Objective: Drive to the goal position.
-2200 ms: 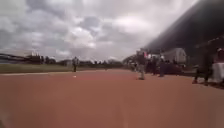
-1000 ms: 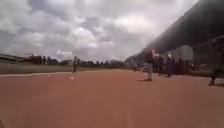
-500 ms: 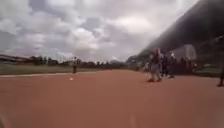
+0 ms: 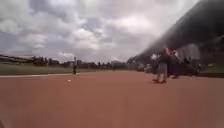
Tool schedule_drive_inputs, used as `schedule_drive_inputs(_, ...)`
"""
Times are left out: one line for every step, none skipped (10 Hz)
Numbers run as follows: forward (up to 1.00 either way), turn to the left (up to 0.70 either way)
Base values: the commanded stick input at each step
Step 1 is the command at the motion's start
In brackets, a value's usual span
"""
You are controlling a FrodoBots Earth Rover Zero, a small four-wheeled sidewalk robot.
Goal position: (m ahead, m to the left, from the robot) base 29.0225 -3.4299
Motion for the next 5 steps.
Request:
schedule_drive_inputs(0.7,-0.35)
schedule_drive_inputs(0.7,-0.35)
schedule_drive_inputs(0.7,-0.35)
schedule_drive_inputs(0.7,-0.35)
schedule_drive_inputs(0.7,-0.35)
